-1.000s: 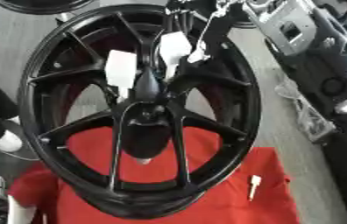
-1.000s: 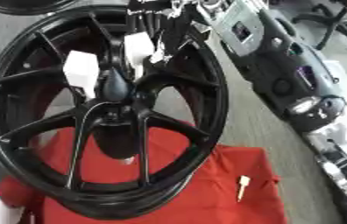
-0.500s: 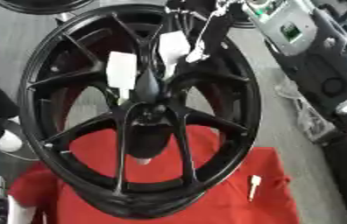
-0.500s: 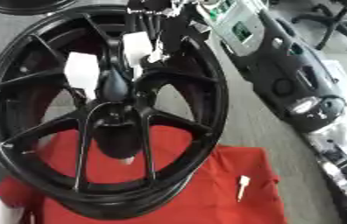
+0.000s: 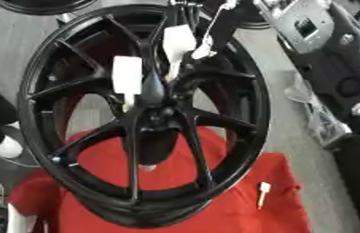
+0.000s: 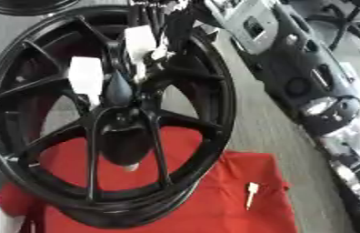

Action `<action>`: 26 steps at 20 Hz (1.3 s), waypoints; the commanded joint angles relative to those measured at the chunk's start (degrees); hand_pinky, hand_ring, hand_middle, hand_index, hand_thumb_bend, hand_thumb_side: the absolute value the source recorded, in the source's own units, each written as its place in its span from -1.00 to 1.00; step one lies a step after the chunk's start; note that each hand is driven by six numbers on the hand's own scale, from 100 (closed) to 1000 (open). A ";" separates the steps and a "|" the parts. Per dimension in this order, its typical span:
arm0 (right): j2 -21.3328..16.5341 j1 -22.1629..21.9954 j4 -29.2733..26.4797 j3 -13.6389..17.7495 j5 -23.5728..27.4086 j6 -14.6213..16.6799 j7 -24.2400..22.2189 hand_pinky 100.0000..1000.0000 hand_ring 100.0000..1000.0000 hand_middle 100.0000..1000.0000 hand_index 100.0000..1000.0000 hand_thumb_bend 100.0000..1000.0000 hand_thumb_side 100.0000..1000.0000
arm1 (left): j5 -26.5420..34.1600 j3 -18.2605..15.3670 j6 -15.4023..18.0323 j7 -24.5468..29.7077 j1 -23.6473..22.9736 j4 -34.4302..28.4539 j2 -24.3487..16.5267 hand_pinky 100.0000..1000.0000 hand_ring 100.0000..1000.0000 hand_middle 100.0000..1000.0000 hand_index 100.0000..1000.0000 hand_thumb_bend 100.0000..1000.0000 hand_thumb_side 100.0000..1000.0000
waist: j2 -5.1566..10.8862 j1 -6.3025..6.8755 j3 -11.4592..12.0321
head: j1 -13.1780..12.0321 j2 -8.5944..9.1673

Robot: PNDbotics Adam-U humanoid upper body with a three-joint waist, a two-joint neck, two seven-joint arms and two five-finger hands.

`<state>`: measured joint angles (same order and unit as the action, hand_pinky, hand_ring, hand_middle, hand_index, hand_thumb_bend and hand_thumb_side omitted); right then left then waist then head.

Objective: Pull the pin out of the wheel hub.

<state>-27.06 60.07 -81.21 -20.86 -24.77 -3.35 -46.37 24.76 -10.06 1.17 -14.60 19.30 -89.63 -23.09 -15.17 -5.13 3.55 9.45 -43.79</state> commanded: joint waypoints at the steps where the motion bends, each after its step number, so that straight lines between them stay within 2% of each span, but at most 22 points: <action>1: -2.00 1.65 -1.55 1.04 0.62 -0.13 0.02 0.14 -0.06 -0.32 -0.18 -0.32 -1.00 | -0.25 -0.47 0.06 -0.14 0.71 -0.55 -0.81 0.46 0.60 0.45 0.59 -0.84 0.61 | 1.72 0.31 -0.06 | 0.20 -0.33; 7: -3.60 3.01 -2.50 1.97 2.37 -0.45 -0.50 0.14 -0.06 -0.32 -0.18 -0.33 -1.00 | -0.25 -0.63 0.08 -0.34 0.58 -0.50 -0.81 0.46 0.60 0.45 0.59 -0.84 0.61 | 1.85 0.23 -0.11 | 0.20 -0.33; 11: -5.58 4.11 -3.60 3.45 5.84 -1.70 -0.66 0.15 -0.07 -0.33 -0.19 -0.34 -1.00 | -0.35 -0.67 0.07 -0.42 0.41 -0.46 -0.90 0.46 0.60 0.45 0.59 -0.84 0.61 | 2.00 0.10 -0.34 | -0.05 -0.33; 15: -8.98 4.61 -5.18 5.76 10.42 -3.79 0.24 0.16 -0.07 -0.34 -0.20 -0.35 -1.00 | -0.47 -0.74 0.07 -0.53 0.14 -0.40 -1.11 0.46 0.60 0.45 0.59 -0.84 0.62 | 2.12 -0.06 -0.73 | -0.43 -0.33; 18: -13.07 3.50 -7.23 8.25 14.73 -5.42 2.01 0.16 -0.07 -0.35 -0.20 -0.36 -1.00 | -0.59 -0.83 0.08 -0.63 -0.01 -0.38 -1.28 0.45 0.60 0.45 0.59 -0.84 0.62 | 2.13 -0.21 -1.15 | -0.85 -0.33; 21: -19.51 -0.65 -10.28 12.42 19.79 -7.18 5.82 0.17 -0.07 -0.35 -0.21 -0.39 -1.00 | -0.72 -0.97 0.11 -0.77 -0.12 -0.40 -1.53 0.45 0.60 0.45 0.59 -0.84 0.62 | 2.02 -0.44 -1.55 | -1.26 -0.33; 26: -29.65 -13.14 -14.09 22.03 28.04 -9.91 15.70 0.18 -0.07 -0.36 -0.21 -0.42 -1.00 | -0.93 -0.93 0.10 -0.74 -0.06 -0.52 -1.80 0.45 0.60 0.45 0.59 -0.85 0.62 | 1.71 -0.47 -1.74 | -1.73 -0.33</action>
<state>-52.17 46.47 -93.68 -1.97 1.21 -12.71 -33.05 24.26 -10.43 1.18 -15.15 18.72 -89.30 -23.17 -14.68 -5.86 1.93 7.97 -43.80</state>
